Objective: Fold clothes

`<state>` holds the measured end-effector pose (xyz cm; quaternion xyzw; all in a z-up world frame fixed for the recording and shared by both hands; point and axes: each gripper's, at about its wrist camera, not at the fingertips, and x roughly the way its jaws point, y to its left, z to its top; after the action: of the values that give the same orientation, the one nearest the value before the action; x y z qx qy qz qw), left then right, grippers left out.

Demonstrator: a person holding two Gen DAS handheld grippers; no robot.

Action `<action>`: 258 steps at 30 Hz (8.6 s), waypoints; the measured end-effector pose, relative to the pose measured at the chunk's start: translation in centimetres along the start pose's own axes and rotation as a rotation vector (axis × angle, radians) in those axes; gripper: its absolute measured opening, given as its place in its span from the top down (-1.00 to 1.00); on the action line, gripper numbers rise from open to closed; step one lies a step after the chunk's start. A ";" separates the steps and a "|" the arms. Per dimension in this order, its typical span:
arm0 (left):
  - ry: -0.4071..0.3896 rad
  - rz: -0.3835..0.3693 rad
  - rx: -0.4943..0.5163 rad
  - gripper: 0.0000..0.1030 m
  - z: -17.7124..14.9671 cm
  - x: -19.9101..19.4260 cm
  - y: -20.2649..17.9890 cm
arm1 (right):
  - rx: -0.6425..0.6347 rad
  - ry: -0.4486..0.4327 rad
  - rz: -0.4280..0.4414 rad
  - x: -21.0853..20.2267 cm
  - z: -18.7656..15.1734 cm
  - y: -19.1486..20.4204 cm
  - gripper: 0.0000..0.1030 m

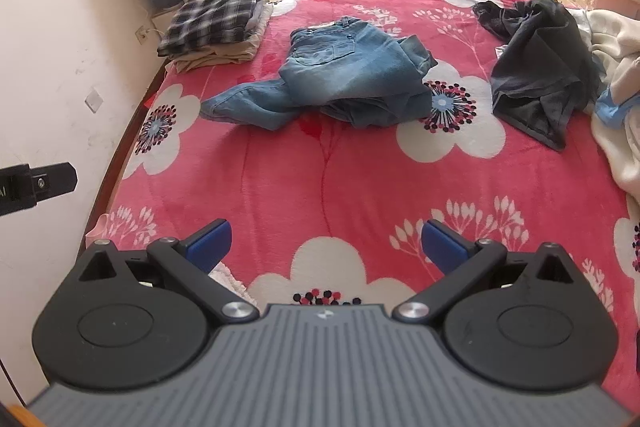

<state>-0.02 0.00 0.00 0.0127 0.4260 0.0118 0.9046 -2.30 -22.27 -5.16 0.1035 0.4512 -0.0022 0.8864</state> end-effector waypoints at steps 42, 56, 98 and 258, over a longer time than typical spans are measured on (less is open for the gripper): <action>-0.012 0.050 0.026 -1.00 -1.9 -0.4 -0.1 | -0.030 -0.033 -0.090 -0.5 -0.4 0.8 -0.97; 0.023 0.044 -0.008 -1.00 -1.9 0.3 0.7 | -0.033 -0.025 -0.099 -0.1 -0.4 1.0 -0.97; 0.030 0.014 -0.050 -1.00 -1.9 1.0 1.2 | -0.040 -0.024 -0.098 0.6 -0.6 1.3 -0.97; 0.417 -0.194 -0.496 -0.11 2.5 29.7 2.9 | -0.154 -0.236 0.294 11.3 5.9 -8.6 -0.13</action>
<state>20.83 3.80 -21.21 -0.2510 0.5851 0.0312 0.7705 8.30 -30.82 -12.37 0.0992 0.3232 0.1497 0.9291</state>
